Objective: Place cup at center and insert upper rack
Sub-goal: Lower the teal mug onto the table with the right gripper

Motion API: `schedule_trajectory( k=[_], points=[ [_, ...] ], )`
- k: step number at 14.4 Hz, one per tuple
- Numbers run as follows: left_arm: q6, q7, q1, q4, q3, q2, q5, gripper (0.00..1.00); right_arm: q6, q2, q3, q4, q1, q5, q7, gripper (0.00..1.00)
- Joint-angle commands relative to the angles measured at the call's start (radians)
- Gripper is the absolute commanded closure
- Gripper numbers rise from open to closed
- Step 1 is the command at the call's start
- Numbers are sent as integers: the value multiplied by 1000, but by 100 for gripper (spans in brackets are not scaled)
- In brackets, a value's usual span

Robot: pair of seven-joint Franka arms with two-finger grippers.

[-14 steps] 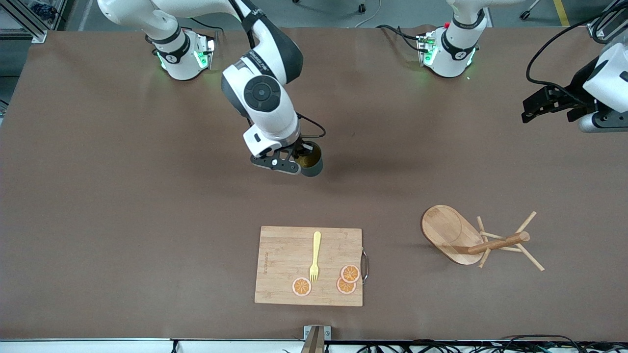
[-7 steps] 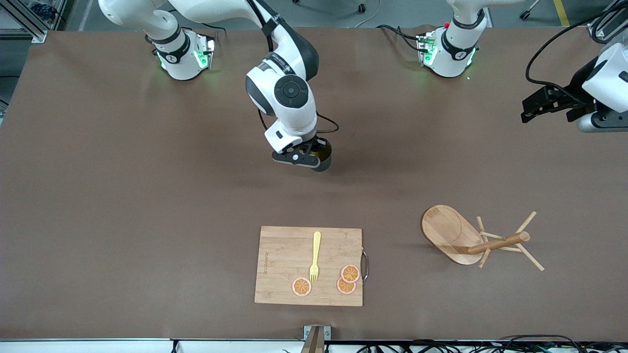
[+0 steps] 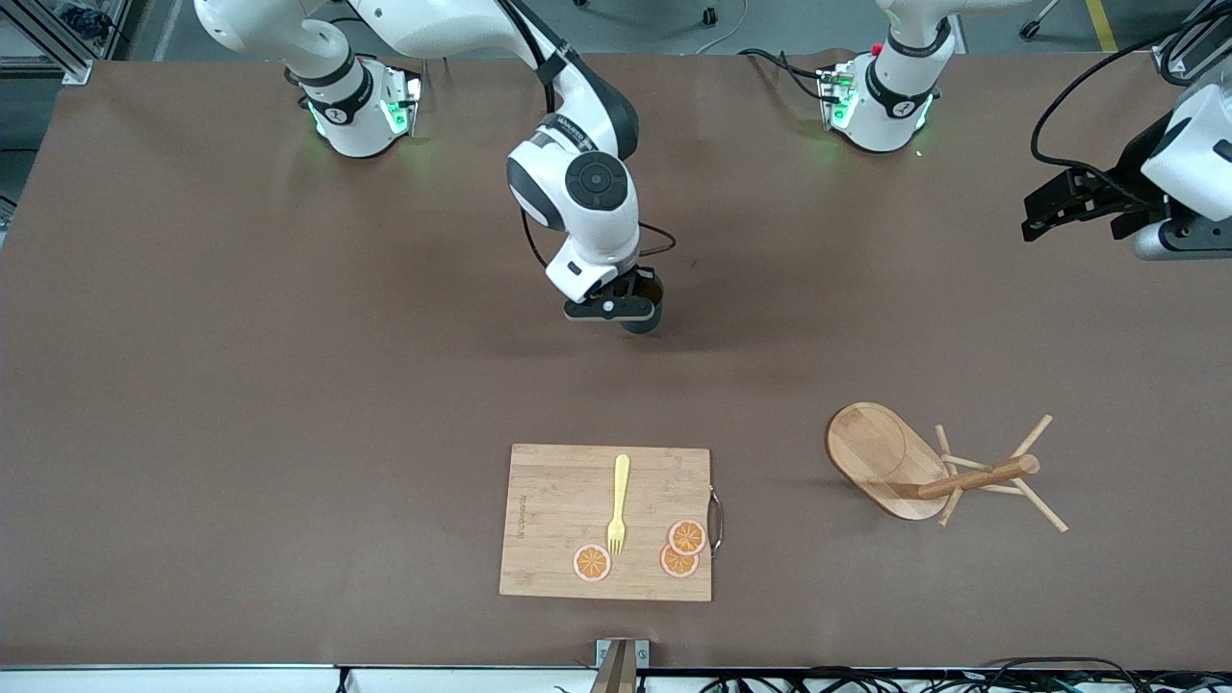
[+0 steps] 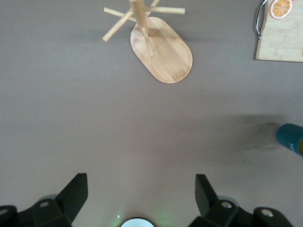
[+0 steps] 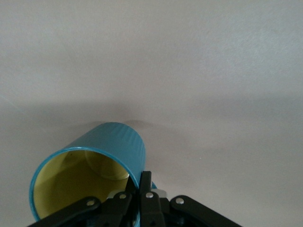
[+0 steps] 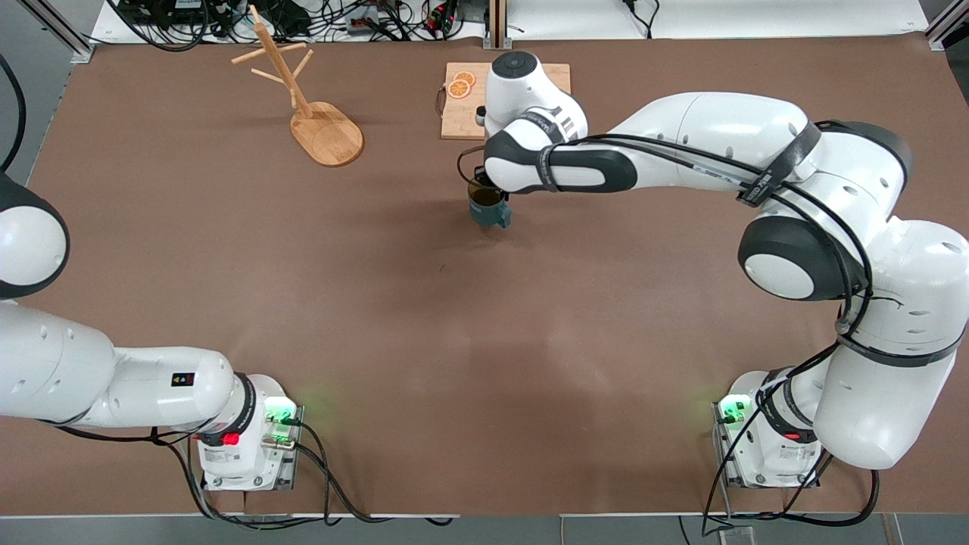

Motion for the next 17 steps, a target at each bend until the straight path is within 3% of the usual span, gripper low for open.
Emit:
schedule_trajectory(
  k=[1, 13, 14, 15, 17],
  points=[
    [-15, 5, -3, 16, -1, 6, 6, 0, 16, 10, -13, -8, 26, -7, 34, 100],
    [-14, 5, -3, 16, -1, 6, 6, 0, 79, 60, -11, 12, 68, 4, 146, 100],
    [-14, 5, -3, 16, -1, 6, 6, 0, 77, 62, -11, 12, 68, 3, 146, 96],
    [-14, 5, -3, 16, -1, 6, 6, 0, 79, 63, -11, 14, 68, 3, 146, 77],
    [-14, 5, -3, 16, -1, 6, 6, 0, 80, 72, -11, 23, 69, -10, 144, 0]
  ],
)
